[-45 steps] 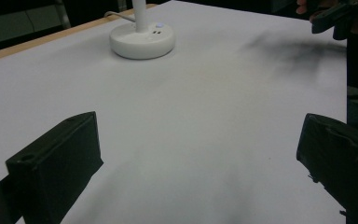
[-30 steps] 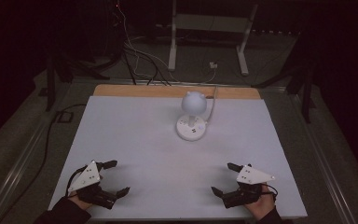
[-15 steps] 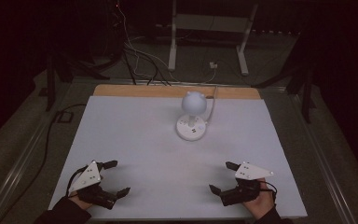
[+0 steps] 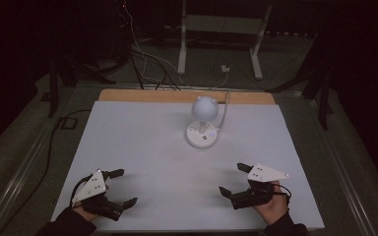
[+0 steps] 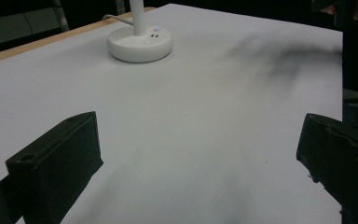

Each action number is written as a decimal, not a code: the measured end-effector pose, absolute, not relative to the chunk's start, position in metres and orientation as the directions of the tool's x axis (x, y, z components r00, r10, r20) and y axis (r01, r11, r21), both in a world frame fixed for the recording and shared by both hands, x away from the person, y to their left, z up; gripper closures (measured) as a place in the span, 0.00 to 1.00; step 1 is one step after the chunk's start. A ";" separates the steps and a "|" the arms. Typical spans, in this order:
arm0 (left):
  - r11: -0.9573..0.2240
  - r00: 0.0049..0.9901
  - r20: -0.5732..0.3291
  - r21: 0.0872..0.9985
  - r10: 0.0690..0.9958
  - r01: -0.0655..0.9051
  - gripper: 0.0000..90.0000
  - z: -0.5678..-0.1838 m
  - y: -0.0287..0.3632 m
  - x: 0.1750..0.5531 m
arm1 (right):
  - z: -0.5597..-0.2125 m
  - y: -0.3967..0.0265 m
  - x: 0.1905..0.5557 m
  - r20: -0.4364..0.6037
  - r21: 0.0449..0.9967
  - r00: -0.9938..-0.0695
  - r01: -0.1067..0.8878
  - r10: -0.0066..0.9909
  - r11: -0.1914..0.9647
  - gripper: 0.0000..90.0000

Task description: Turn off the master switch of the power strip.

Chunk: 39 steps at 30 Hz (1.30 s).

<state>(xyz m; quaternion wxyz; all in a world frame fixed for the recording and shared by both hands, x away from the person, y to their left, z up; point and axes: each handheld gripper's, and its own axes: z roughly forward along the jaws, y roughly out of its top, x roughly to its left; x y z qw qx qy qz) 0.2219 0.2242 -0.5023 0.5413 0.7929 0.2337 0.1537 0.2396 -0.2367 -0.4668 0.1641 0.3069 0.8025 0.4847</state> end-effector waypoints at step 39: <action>-0.297 0.846 -0.015 0.933 0.533 0.203 0.00 -0.502 0.224 0.221 | -0.442 -0.222 0.277 0.030 0.898 -0.728 0.320 0.684 0.302 0.00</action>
